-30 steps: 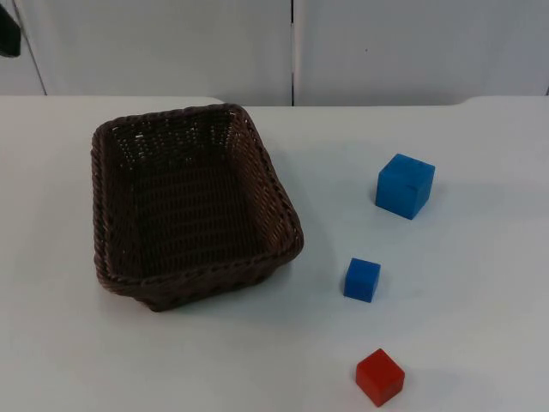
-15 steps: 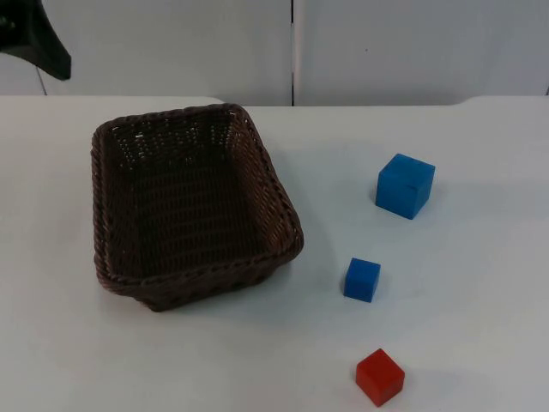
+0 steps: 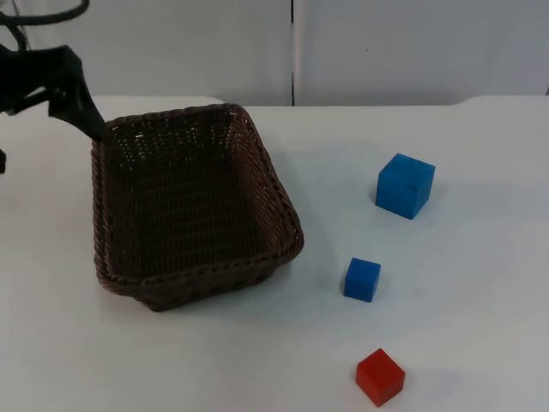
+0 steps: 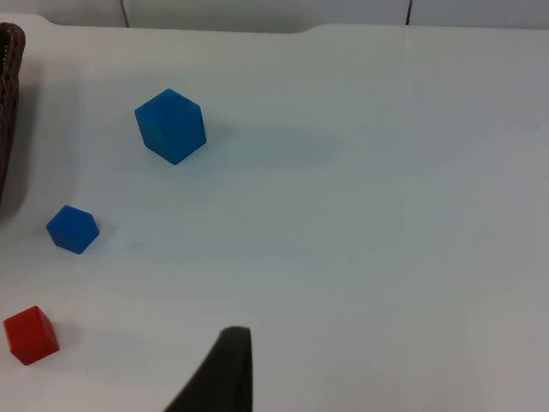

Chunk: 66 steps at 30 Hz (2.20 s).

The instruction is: Pick up the basket with the left hand and place the largest block into the basket with the right hand.

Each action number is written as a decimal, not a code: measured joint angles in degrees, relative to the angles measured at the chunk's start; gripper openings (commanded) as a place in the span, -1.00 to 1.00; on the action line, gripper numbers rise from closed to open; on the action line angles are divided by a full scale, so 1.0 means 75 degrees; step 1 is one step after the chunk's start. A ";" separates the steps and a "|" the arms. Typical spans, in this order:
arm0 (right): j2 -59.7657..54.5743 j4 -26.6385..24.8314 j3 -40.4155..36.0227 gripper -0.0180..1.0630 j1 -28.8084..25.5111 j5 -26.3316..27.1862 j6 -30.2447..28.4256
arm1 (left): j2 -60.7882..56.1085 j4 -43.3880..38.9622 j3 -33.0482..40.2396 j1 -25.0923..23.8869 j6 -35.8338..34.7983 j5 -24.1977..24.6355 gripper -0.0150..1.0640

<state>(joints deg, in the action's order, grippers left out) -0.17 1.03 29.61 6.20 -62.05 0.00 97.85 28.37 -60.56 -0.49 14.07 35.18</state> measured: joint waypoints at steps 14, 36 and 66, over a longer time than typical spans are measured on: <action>0.0000 0.0000 0.0000 0.99 0.0000 0.0000 0.0000 | 0.1755 0.0241 -0.0634 0.0148 0.0000 -0.0205 0.97; 0.0000 0.0000 0.0000 0.99 0.0000 0.0000 0.0000 | 0.3155 0.0648 -0.0875 0.0504 0.0126 -0.1130 0.97; 0.0000 0.0000 0.0000 0.99 0.0000 0.0000 0.0000 | 0.2833 0.0909 -0.0875 0.0504 0.0207 -0.1025 -0.77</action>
<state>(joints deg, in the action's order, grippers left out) -0.17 1.03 29.61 6.20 -62.05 0.00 119.09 35.19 -67.12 3.29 15.62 27.49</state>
